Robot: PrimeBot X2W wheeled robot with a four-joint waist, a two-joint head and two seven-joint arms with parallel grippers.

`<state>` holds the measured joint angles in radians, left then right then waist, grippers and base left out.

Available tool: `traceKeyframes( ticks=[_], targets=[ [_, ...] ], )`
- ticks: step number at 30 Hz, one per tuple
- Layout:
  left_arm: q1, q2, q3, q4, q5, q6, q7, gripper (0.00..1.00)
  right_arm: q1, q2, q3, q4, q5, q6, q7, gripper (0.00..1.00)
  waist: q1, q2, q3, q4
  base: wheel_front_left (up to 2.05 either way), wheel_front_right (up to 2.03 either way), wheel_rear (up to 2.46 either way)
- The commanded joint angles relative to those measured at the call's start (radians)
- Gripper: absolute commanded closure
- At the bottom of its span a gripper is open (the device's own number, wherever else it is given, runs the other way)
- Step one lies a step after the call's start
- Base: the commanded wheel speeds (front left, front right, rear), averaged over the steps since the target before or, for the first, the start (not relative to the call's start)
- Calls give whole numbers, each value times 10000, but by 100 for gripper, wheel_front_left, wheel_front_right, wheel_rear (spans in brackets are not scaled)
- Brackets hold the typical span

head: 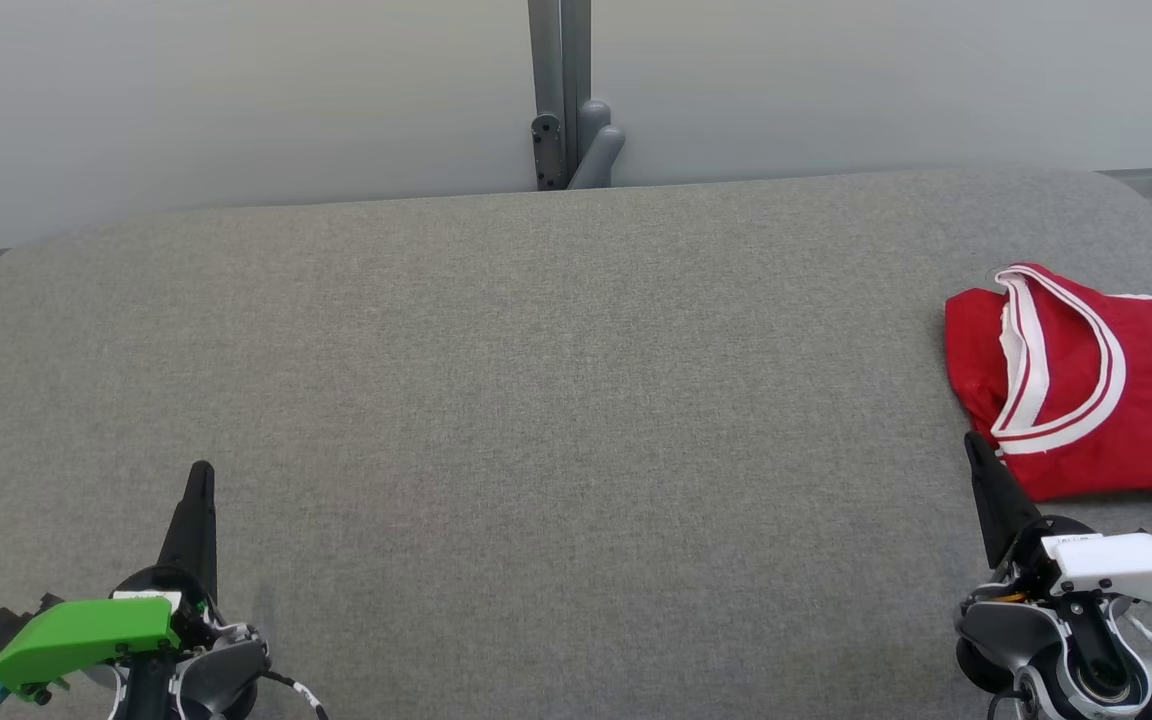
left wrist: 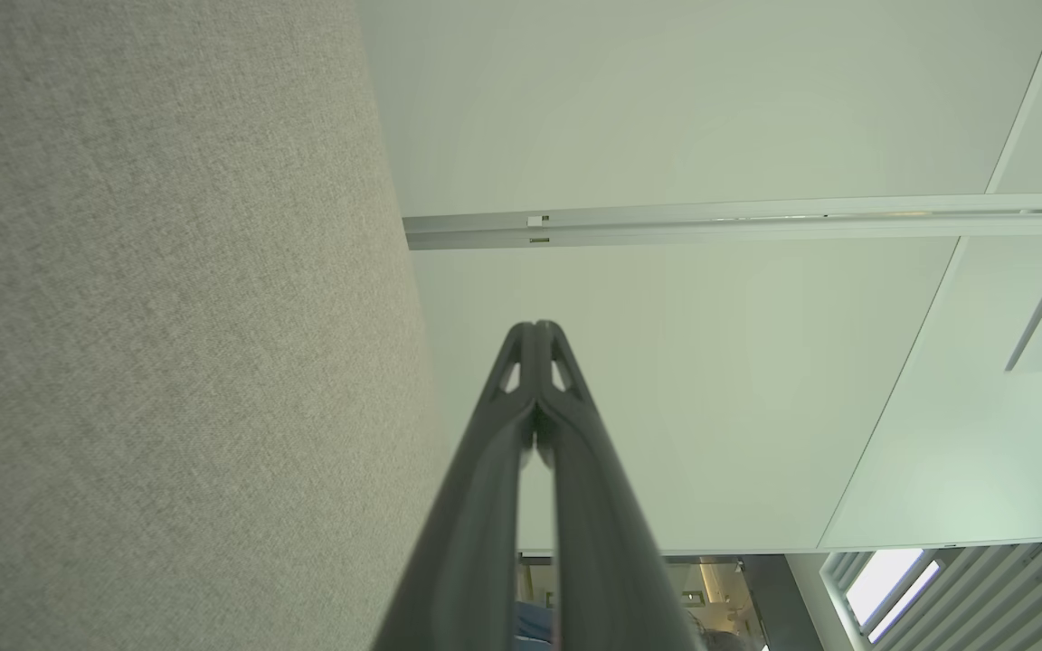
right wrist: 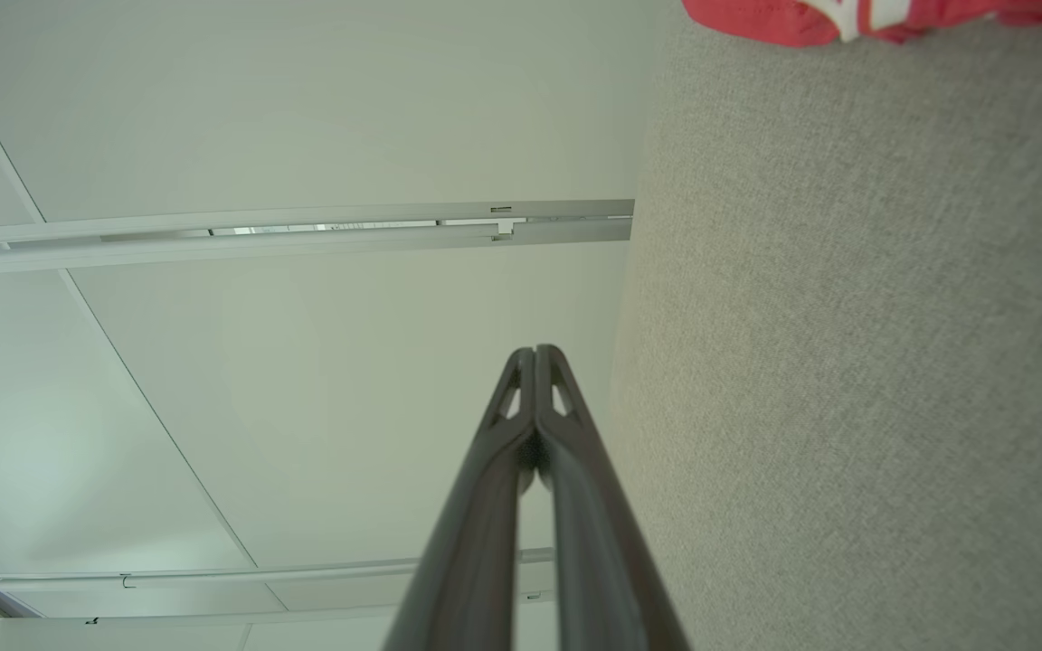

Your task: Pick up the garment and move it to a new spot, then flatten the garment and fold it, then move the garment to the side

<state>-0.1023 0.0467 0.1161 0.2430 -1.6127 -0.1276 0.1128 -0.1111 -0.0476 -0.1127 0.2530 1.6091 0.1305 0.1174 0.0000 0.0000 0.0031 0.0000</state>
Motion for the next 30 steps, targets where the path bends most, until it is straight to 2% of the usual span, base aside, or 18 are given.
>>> traceKeyframes(
  ticks=[1, 30],
  targets=[
    [-96, 67, 17, -20, -8, -66, 2, 100, -93, -48, -13, -39, 63, 4, 26, 100, 0, 0, 0, 0, 0, 0, 0],
    [-96, 67, 16, -21, -8, -67, 3, 100, -93, -49, -13, -39, 64, 4, 26, 100, 0, 0, 0, 0, 0, 0, 0]
  ],
)
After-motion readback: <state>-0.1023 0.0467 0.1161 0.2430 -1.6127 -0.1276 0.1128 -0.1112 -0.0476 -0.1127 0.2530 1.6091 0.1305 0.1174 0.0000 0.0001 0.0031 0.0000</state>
